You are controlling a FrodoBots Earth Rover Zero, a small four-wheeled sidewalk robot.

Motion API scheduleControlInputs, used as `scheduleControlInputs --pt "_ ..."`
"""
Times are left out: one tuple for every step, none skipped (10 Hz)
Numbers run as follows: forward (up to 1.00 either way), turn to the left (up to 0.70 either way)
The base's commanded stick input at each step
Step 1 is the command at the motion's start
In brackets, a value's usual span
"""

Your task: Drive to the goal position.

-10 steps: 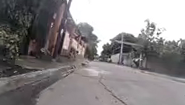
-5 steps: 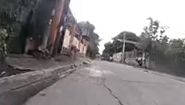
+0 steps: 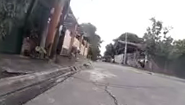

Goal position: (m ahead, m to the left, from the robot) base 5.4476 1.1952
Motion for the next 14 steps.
scheduleControlInputs --pt "0.7 -0.35" --pt "0.7 -0.35" --pt "0.7 -0.35" --pt "0.7 -0.35" --pt "0.7 -0.34" --pt "0.7 -0.24" --pt "0.7 0.0" --pt "0.7 0.0" --pt "0.7 0.0" --pt "0.7 0.0" --pt "0.7 0.0" --pt "0.7 0.0" --pt "0.7 0.0" --pt "0.7 0.0"
